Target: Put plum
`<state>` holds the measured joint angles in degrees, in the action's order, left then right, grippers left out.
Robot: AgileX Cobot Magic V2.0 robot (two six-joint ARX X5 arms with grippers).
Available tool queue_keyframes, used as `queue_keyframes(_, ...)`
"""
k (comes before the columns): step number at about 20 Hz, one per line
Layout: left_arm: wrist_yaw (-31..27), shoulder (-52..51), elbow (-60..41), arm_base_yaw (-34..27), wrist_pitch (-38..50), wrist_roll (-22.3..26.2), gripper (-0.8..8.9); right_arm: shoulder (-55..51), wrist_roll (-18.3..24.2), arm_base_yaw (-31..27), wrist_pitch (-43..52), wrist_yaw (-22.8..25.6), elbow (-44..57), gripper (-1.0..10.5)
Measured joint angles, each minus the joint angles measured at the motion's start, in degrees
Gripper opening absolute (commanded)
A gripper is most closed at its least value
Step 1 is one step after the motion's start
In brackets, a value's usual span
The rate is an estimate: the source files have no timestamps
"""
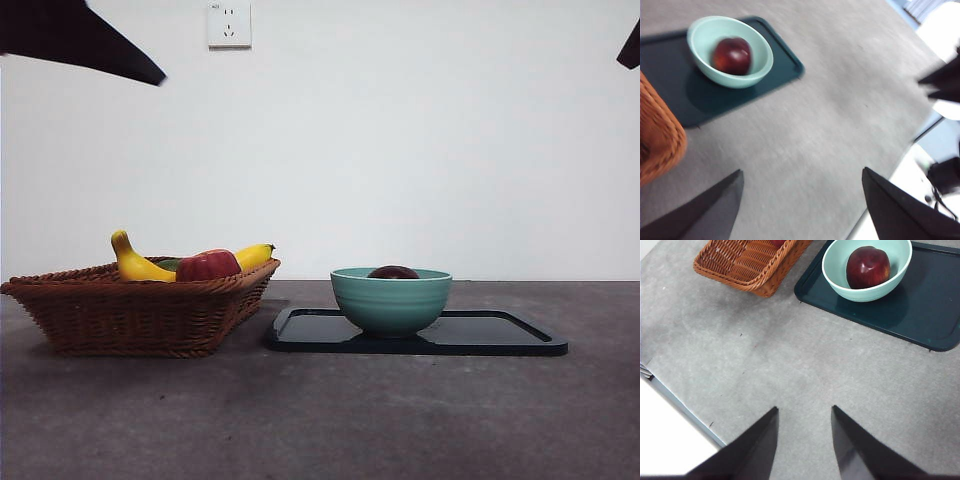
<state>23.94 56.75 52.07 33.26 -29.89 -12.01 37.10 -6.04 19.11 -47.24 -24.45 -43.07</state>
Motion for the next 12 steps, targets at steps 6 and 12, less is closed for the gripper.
queue_keyframes(6,-4.7,17.4,15.5,0.9,0.2,-1.0,3.74,0.0,0.0,0.0,0.0,0.0,0.0,1.7)
queue_keyframes(12,-8.9,37.6,34.5,1.6,-3.1,-0.5,3.74,0.0,0.0,0.0,0.0,0.0,0.0,1.7)
